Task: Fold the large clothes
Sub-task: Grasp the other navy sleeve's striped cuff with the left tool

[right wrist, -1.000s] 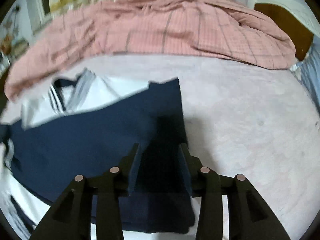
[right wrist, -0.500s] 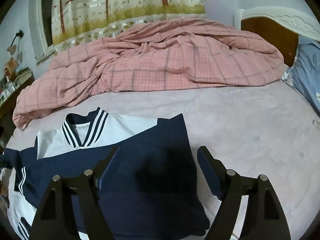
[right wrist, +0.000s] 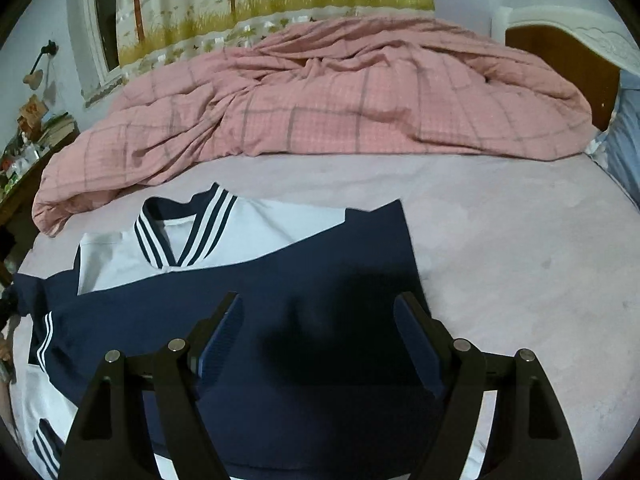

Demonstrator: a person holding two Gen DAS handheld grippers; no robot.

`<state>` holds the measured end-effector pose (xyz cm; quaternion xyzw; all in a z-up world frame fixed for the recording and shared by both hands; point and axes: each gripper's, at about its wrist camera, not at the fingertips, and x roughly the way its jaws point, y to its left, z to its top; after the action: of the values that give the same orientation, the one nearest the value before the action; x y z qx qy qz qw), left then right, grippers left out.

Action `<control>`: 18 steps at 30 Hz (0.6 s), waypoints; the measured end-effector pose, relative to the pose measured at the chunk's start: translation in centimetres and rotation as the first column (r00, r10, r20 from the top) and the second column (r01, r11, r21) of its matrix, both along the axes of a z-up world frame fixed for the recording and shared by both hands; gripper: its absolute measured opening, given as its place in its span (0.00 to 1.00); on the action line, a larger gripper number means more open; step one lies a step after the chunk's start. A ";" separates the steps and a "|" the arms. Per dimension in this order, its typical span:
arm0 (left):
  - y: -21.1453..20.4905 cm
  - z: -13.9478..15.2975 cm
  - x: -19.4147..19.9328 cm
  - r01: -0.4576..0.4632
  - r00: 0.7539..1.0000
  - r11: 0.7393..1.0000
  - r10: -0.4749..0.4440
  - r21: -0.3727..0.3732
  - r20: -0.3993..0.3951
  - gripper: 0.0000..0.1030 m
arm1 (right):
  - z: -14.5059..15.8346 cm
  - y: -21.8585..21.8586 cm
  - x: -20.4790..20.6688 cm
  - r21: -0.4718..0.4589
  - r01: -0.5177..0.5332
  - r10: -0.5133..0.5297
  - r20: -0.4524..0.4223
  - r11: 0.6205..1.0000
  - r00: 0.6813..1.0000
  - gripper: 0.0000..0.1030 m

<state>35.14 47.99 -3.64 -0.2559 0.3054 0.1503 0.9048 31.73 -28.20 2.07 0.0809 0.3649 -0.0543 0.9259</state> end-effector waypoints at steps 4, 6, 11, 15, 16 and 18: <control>-3.0 6.0 -3.0 -0.003 0.985 0.995 -0.014 0.096 0.174 0.03 | 0.2 -0.3 -0.1 0.037 -0.001 0.001 0.000 0.999 1.000 0.77; -5.5 9.5 -4.8 -0.013 0.971 0.989 -0.023 0.147 0.238 0.03 | 0.4 -0.3 -0.2 0.032 -0.001 0.001 0.001 1.000 1.000 0.77; -14.3 16.4 -9.3 0.114 0.898 0.961 -0.208 0.251 0.388 0.03 | 1.3 0.1 -0.8 -0.010 0.007 -0.007 0.025 1.000 1.000 0.77; -21.8 17.5 -10.1 0.284 0.827 0.896 -0.409 0.341 0.387 0.03 | 1.4 0.3 -0.8 -0.020 0.007 -0.007 0.020 1.000 1.000 0.77; -23.5 17.3 -10.1 0.311 0.814 0.878 -0.444 0.364 0.375 0.03 | 1.3 0.3 -0.7 -0.021 0.006 -0.006 0.017 1.000 1.000 0.77; -27.5 16.3 -9.3 0.388 0.788 0.829 -0.525 0.402 0.322 0.03 | 1.2 0.4 -0.7 -0.022 0.007 -0.006 0.012 1.000 1.000 0.77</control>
<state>25.83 20.53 12.62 -0.0517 0.1290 -0.0875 0.9864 31.04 -27.79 3.27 0.0723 0.3582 -0.0608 0.9288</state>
